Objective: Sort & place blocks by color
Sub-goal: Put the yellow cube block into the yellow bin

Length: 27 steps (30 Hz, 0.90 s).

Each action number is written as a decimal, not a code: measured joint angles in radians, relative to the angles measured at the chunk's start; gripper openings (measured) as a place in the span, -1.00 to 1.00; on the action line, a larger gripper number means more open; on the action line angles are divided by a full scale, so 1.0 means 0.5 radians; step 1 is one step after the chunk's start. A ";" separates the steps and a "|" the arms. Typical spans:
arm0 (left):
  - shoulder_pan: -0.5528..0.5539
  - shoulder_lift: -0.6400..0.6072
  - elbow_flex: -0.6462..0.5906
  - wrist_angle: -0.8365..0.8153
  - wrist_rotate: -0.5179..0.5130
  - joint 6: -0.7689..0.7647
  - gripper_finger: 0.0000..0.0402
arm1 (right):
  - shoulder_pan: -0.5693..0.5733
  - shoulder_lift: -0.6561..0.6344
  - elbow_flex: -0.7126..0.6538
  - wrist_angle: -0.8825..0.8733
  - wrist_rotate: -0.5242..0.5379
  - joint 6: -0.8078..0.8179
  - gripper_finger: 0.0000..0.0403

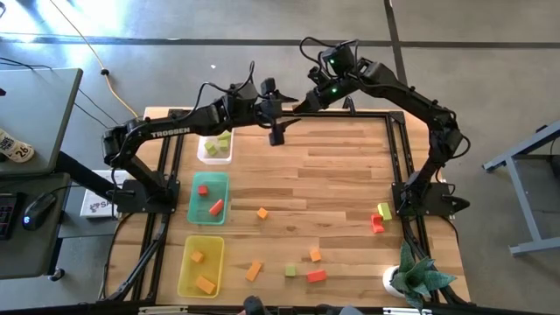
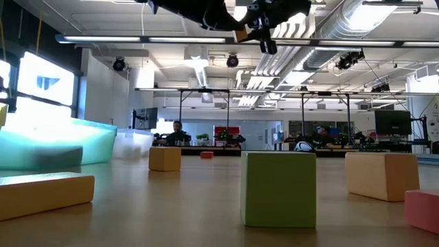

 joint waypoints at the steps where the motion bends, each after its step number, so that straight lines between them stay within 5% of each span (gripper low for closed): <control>1: -0.003 0.000 0.000 0.011 -0.026 0.001 0.20 | 0.000 0.000 0.000 0.000 -0.001 0.000 -0.44; 22: -0.025 0.045 0.002 0.022 -0.180 0.180 -0.43 | 0.002 0.002 -0.002 0.005 0.011 0.007 -0.44; 27: -0.036 0.045 0.002 0.003 -0.185 0.173 -0.46 | 0.004 0.002 -0.002 0.005 0.061 -0.019 -0.22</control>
